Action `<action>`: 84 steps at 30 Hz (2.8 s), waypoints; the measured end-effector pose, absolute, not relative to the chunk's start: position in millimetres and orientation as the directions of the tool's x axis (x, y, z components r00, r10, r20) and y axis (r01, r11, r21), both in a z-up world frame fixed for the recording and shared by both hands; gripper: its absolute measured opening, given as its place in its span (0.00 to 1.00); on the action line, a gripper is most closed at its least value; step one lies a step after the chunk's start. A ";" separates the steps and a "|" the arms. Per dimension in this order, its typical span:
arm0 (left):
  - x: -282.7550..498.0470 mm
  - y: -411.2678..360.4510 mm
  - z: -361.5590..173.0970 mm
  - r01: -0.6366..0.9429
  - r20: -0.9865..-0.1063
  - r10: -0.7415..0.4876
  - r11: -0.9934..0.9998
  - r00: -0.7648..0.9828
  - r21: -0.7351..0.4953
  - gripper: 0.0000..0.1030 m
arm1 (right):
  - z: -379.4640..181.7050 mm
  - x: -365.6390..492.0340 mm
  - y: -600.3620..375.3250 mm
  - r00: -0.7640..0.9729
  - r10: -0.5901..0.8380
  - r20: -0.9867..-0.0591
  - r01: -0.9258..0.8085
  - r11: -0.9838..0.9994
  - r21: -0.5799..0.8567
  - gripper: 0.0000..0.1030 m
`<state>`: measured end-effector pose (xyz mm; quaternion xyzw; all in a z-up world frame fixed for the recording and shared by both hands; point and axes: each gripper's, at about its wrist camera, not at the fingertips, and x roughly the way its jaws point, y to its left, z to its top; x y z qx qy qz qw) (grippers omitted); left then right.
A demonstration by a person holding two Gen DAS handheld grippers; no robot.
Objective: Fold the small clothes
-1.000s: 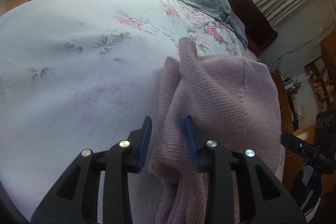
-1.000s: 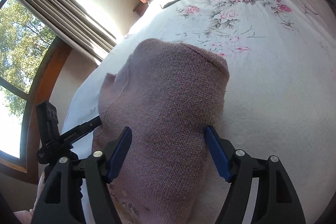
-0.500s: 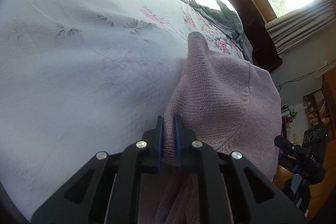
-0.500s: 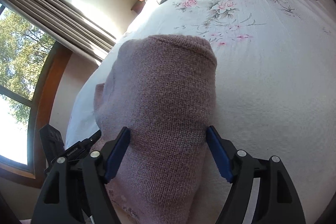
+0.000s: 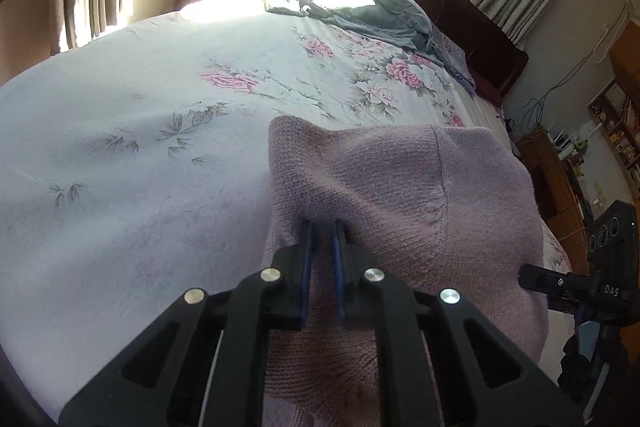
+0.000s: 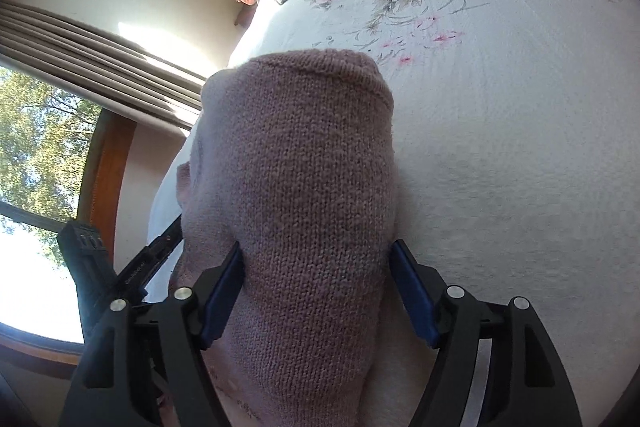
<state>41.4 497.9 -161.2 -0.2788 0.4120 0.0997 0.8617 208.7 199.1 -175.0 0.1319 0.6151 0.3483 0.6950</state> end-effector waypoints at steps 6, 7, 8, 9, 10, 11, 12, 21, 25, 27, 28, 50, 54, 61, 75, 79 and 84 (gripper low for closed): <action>33.6 521.5 -154.2 -0.381 -0.747 -0.177 0.772 0.641 -0.509 0.08 | -159.1 205.9 193.8 0.017 0.669 -0.743 -0.358 0.698 0.621 0.74; 26.0 526.1 -147.9 -0.371 -0.730 -0.194 0.759 0.655 -0.535 0.10 | -150.2 202.3 191.1 0.038 0.666 -0.745 -0.380 0.700 0.605 0.74; 16.2 530.9 -143.0 -0.359 -0.709 -0.214 0.744 0.672 -0.564 0.16 | -142.2 198.9 188.0 0.053 0.666 -0.744 -0.398 0.698 0.596 0.76; 7.3 534.3 -140.4 -0.348 -0.689 -0.236 0.724 0.686 -0.595 0.24 | -136.1 195.7 184.7 0.054 0.672 -0.738 -0.407 0.690 0.598 0.77; 1.1 536.7 -139.7 -0.340 -0.673 -0.260 0.706 0.692 -0.622 0.29 | -132.2 193.0 182.0 0.049 0.681 -0.730 -0.414 0.679 0.606 0.79; -4.6 539.8 -141.9 -0.337 -0.666 -0.276 0.693 0.693 -0.637 0.35 | -130.0 190.0 180.2 0.042 0.685 -0.728 -0.418 0.673 0.610 0.80; -8.3 541.5 -145.4 -0.334 -0.664 -0.287 0.688 0.690 -0.645 0.36 | -129.2 187.9 179.3 0.035 0.683 -0.729 -0.422 0.672 0.609 0.81; 10.7 534.1 -210.6 -0.250 -0.580 -0.527 0.568 0.621 -0.784 0.57 | -156.3 184.8 184.7 -0.021 0.687 -0.726 -0.397 0.661 0.637 0.84; 25.1 532.2 -227.8 -0.206 -0.491 -0.611 0.478 0.621 -0.854 0.68 | -166.6 186.0 190.3 -0.037 0.684 -0.728 -0.388 0.662 0.641 0.84; 31.8 527.6 -229.5 -0.187 -0.471 -0.638 0.462 0.610 -0.867 0.71 | -174.6 187.9 193.8 -0.055 0.692 -0.720 -0.373 0.654 0.658 0.84; 34.6 524.6 -229.3 -0.178 -0.467 -0.645 0.463 0.604 -0.868 0.72 | -179.2 189.2 195.6 -0.068 0.701 -0.710 -0.361 0.646 0.672 0.84; 2.0 391.8 -129.7 0.071 -0.262 -0.725 0.394 0.637 -0.916 0.43 | -104.9 143.5 86.1 -0.084 0.834 -0.545 -0.388 0.477 0.789 0.57; -7.0 335.1 -127.8 0.069 -0.276 -0.742 0.397 0.610 -0.915 0.43 | -97.7 128.7 29.3 -0.064 0.819 -0.570 -0.360 0.514 0.779 0.57; -13.3 263.8 -183.6 -0.016 -0.444 -0.692 0.530 0.569 -0.848 0.44 | -157.4 124.4 -34.4 -0.051 0.755 -0.654 -0.310 0.610 0.729 0.59; -36.9 253.4 -151.7 -0.105 -0.598 -0.512 0.700 0.617 -0.707 0.51 | -155.3 105.0 -45.0 0.005 0.736 -0.677 -0.385 0.627 0.678 0.79; -65.1 250.3 -136.0 -0.110 -0.629 -0.438 0.760 0.642 -0.640 0.51 | -155.2 81.3 -65.0 -0.003 0.730 -0.684 -0.372 0.634 0.678 0.79; -93.5 251.4 -130.2 -0.119 -0.662 -0.366 0.815 0.654 -0.567 0.52 | -159.8 51.9 -79.8 -0.017 0.724 -0.690 -0.369 0.637 0.677 0.71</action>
